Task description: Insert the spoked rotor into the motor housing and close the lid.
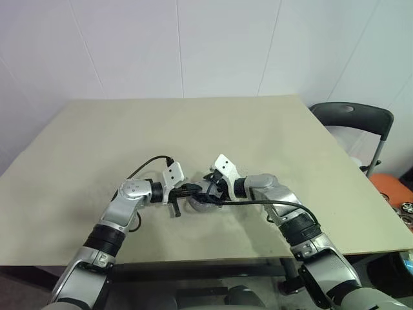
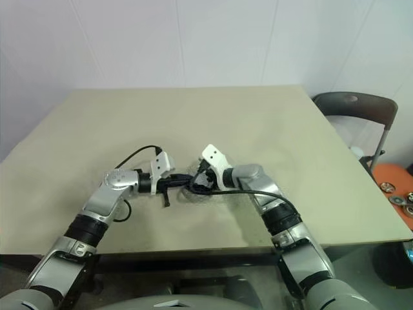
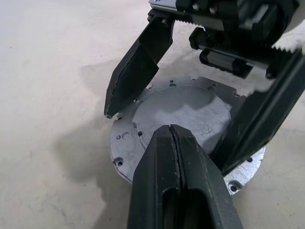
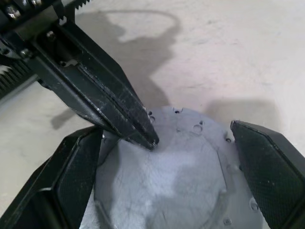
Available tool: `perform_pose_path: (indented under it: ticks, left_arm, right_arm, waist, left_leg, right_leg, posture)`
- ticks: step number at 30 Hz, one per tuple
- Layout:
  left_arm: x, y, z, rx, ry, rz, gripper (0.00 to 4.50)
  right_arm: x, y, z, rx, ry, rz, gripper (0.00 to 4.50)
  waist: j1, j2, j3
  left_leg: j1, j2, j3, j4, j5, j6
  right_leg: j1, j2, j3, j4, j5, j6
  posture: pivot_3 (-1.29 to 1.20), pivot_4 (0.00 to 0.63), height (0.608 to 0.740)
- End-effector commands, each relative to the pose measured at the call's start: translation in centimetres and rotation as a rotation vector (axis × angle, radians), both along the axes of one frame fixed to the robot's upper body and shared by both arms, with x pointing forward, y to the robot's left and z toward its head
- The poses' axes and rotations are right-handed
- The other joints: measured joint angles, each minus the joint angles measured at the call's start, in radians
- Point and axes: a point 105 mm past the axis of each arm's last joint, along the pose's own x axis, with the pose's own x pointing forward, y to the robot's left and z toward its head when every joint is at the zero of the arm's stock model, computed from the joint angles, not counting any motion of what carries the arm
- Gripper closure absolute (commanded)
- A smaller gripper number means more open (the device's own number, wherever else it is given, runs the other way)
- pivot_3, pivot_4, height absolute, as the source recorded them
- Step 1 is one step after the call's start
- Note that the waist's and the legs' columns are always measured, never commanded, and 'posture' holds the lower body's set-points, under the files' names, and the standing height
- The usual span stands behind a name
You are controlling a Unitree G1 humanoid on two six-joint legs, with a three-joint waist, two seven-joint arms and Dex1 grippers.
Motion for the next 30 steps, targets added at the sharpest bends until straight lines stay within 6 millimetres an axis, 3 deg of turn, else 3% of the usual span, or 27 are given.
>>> perform_pose_path:
  ticks: [1,6,10,20,25,28,30]
  left_arm:
    - [-0.7,0.7,-2.6,0.070,0.091,0.022,4.50]
    - [-1.0,0.7,-2.6,0.067,0.103,0.014,4.50]
    - [-1.5,0.5,-2.6,0.062,0.121,-0.005,4.50]
    - [-1.4,0.3,-2.6,0.070,0.123,-0.016,4.50]
    - [-1.4,0.2,-2.5,0.071,0.124,-0.030,4.50]
    - [-1.6,-0.1,-2.3,0.063,0.124,-0.046,4.50]
    - [-1.7,-0.2,-2.2,0.058,0.129,-0.061,4.50]
  right_arm:
    - [-1.8,0.0,2.2,0.145,0.049,0.113,0.02]
    - [-2.3,-0.7,4.0,0.225,0.047,0.175,0.02]
    - [-1.0,-1.5,5.6,0.279,0.015,0.122,0.02]
    - [0.3,-3.5,3.9,0.166,-0.006,0.035,0.02]
    - [0.1,-4.4,0.3,-0.071,-0.020,0.039,0.02]
    - [0.3,-3.5,2.2,0.061,-0.023,0.030,0.02]
    - [0.2,-3.6,2.2,0.055,-0.022,0.037,0.02]
  waist:
    - [0.002,-0.001,0.001]
    - [0.004,0.000,0.001]
    - [0.006,0.001,0.002]
    - [0.005,0.001,0.002]
    - [0.006,0.001,0.002]
    - [0.004,0.002,0.001]
    - [0.004,0.002,0.001]
  left_leg:
    - [-0.001,0.000,0.000,-0.001,0.001,0.001]
    - [-0.016,0.000,0.000,-0.004,0.002,0.003]
    - [-0.017,0.000,0.000,-0.007,0.000,0.006]
    - [-0.016,0.000,0.000,-0.005,0.000,0.006]
    - [-0.016,0.000,0.000,-0.005,0.000,0.006]
    - [-0.015,0.000,0.000,-0.005,0.000,0.006]
    - [-0.015,0.000,0.000,-0.005,0.000,0.006]
  right_leg:
    - [-0.001,0.000,0.000,0.000,0.000,0.001]
    - [-0.014,0.001,0.000,0.005,0.001,0.004]
    - [-0.016,0.001,-0.001,0.006,0.002,0.007]
    - [-0.015,0.001,-0.001,0.006,0.001,0.006]
    - [-0.015,0.001,-0.002,0.006,0.001,0.006]
    - [-0.014,0.001,-0.002,0.006,0.001,0.006]
    - [-0.014,0.001,-0.002,0.007,0.001,0.006]
  posture:
    - [0.00,0.000,0.740]
    - [0.00,0.000,0.740]
    - [0.00,0.000,0.740]
    - [0.00,0.000,0.740]
    - [0.00,0.000,0.740]
    - [0.00,0.000,0.740]
    - [0.00,0.000,0.740]
